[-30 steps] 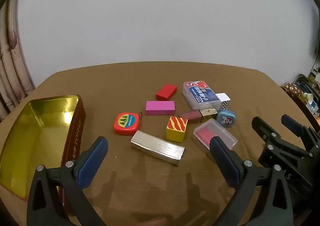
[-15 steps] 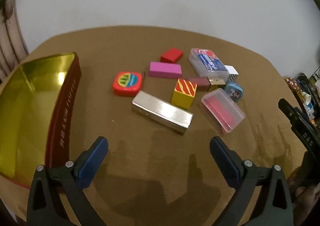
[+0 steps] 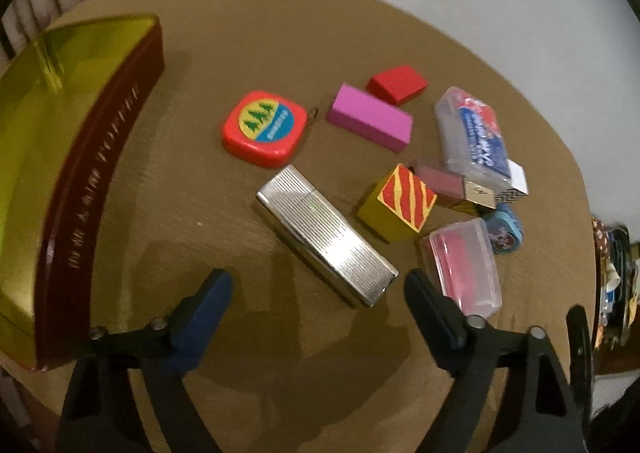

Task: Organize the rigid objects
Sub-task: 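Move the left gripper toward the silver ribbed lighter, then grasp the silver ribbed lighter with the left gripper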

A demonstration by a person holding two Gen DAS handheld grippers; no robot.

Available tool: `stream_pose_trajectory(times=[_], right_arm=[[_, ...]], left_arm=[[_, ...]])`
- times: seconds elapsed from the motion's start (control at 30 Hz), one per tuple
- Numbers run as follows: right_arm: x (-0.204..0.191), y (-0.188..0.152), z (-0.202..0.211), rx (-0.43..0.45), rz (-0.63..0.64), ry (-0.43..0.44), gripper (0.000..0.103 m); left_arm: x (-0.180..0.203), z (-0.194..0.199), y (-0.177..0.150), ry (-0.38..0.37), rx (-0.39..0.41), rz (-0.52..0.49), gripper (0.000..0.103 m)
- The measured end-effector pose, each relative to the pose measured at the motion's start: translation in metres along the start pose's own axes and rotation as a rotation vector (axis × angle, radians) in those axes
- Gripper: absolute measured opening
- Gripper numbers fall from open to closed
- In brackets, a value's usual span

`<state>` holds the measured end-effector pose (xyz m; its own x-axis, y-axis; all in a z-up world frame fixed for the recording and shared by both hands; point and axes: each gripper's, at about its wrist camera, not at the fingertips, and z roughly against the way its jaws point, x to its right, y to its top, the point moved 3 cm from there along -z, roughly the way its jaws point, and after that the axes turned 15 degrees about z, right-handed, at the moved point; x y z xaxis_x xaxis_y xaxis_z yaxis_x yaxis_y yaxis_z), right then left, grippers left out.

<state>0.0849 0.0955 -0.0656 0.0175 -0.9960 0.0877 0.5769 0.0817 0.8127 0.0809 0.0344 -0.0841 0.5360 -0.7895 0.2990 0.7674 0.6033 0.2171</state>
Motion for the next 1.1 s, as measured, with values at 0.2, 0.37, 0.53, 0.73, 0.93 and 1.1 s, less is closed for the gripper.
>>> stream_pose_trajectory(times=[0.2, 0.37, 0.53, 0.73, 0.93, 1.1], right_arm=[[0.008, -0.003, -0.001, -0.007, -0.039, 0.033, 0.086], [0.012, -0.002, -0.003, -0.020, -0.053, 0.054, 0.086], [0.013, -0.002, -0.006, -0.033, -0.062, 0.062, 0.086], [0.019, -0.004, -0.006, -0.040, -0.094, 0.067, 0.086], [0.019, -0.004, -0.010, -0.045, -0.102, 0.069, 0.086], [0.017, -0.004, -0.013, -0.051, -0.103, 0.065, 0.086]], left_arm=[[0.004, -0.008, 0.017, 0.049, 0.010, 0.017, 0.083], [0.004, -0.012, 0.034, 0.065, 0.000, 0.049, 0.086], [0.015, -0.030, 0.063, 0.085, -0.004, 0.073, 0.089], [0.014, -0.035, 0.078, 0.138, 0.014, 0.097, 0.078], [-0.001, -0.032, 0.093, 0.172, 0.031, 0.074, 0.058], [-0.011, -0.026, 0.106, 0.163, 0.027, 0.003, 0.026]])
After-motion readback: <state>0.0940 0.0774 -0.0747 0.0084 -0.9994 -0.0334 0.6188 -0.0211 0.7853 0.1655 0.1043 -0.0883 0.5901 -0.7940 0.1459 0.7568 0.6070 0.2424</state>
